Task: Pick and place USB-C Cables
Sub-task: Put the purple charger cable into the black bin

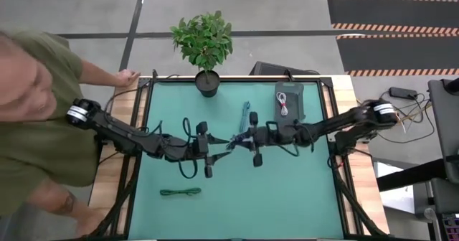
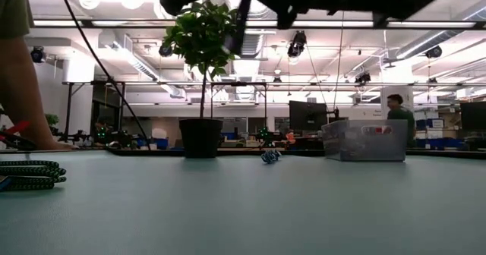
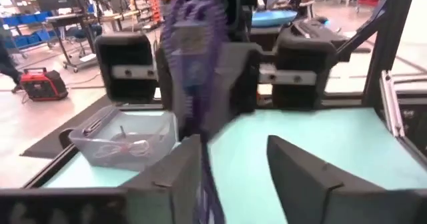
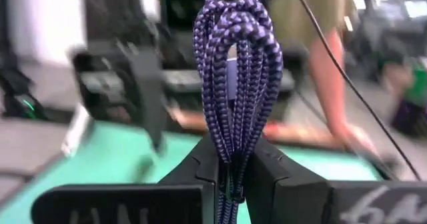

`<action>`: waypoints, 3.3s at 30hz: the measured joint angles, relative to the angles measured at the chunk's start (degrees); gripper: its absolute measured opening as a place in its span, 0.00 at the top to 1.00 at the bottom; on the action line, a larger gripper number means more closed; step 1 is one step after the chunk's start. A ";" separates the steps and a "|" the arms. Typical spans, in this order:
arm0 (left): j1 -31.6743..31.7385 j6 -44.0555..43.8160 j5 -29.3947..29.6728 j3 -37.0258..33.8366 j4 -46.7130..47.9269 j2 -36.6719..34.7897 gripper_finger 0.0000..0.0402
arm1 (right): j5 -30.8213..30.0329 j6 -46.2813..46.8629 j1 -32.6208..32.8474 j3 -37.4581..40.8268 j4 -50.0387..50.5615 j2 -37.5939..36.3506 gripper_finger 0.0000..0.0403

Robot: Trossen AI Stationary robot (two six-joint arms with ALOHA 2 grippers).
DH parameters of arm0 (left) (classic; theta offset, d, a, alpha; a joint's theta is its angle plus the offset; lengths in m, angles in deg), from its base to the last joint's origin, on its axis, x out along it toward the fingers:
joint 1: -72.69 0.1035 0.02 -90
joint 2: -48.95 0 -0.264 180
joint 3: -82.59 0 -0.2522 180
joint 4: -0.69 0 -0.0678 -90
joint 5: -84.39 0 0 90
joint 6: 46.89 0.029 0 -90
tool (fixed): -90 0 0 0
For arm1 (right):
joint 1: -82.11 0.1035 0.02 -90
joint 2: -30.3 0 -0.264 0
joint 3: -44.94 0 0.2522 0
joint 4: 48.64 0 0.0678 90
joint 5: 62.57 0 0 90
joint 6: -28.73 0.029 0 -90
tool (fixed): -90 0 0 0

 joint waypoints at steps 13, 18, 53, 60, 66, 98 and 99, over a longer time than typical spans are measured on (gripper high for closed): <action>1.16 10.91 0.54 0.09 9.39 -6.39 0.45 | -14.74 28.68 -7.30 -26.38 84.17 -7.59 0.93; 1.28 16.06 3.70 0.09 9.47 -7.71 0.45 | -10.16 35.49 -12.89 -33.05 98.85 -5.70 0.93; 1.32 25.40 9.91 -0.17 18.39 -9.06 0.45 | 6.19 54.27 -42.86 -43.09 119.99 7.36 0.93; 1.32 25.17 12.05 -0.17 20.66 -9.04 0.45 | 5.98 50.39 -42.94 -47.78 121.40 14.68 0.93; 1.32 25.07 12.22 -0.17 20.55 -9.04 0.45 | 1.96 48.02 -46.59 -48.58 127.79 18.47 0.95; 1.32 25.05 12.39 -0.17 20.07 -9.04 0.45 | -2.46 50.03 -51.67 -47.93 125.34 24.50 0.95; 1.32 25.05 12.39 -0.17 20.07 -9.04 0.45 | -2.44 49.90 -51.72 -47.93 125.32 24.67 0.95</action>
